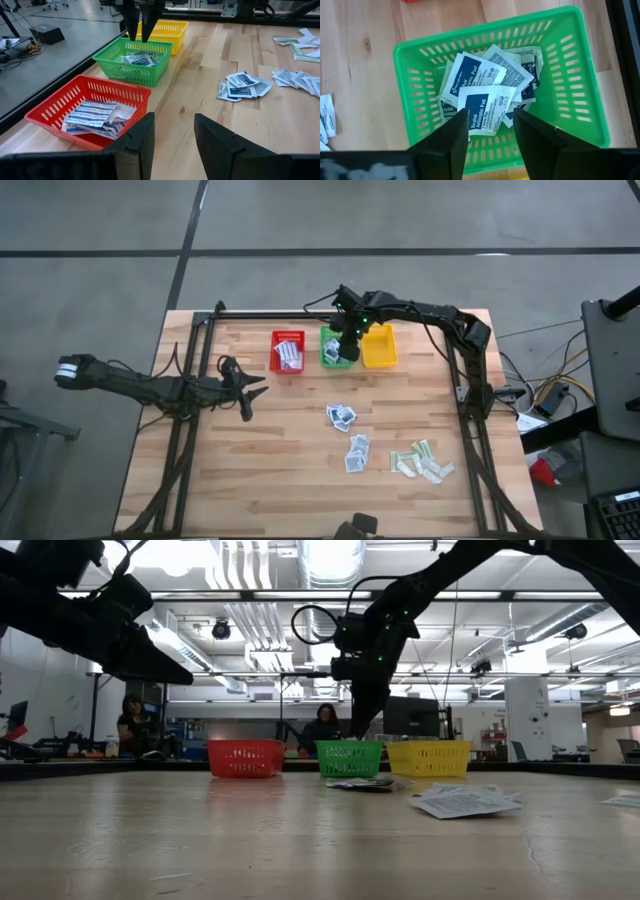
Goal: Pick & Place First Aid Supplies
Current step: Put the alcohol pad into the green basket
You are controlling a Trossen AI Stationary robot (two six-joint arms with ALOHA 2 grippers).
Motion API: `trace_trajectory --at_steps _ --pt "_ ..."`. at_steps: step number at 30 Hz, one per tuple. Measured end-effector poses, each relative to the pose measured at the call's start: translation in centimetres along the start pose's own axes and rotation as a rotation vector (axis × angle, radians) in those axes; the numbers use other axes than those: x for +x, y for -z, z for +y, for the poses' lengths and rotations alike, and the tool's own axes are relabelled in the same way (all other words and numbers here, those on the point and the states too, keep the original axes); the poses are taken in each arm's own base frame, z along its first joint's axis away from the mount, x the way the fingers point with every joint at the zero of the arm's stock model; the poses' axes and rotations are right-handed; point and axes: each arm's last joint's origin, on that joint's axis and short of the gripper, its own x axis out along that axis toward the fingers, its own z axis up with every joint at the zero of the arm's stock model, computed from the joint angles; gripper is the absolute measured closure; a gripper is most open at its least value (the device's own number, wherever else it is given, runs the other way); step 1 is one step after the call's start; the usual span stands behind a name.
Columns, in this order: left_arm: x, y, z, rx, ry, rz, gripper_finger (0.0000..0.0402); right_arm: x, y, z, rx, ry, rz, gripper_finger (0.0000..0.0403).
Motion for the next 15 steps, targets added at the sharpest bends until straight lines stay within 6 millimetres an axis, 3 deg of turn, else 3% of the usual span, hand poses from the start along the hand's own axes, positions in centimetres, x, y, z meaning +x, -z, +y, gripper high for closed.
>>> trace_trajectory --at_steps 10,15 --pt "0.0 0.0 0.0 0.0 0.0 0.0 0.0268 -1.0 -0.2 0.2 0.011 0.007 -0.023 0.0254" --pt "0.0 0.0 0.0 0.0 0.0 0.0 0.0268 -2.4 -0.3 0.4 0.011 0.016 -0.056 0.0257"
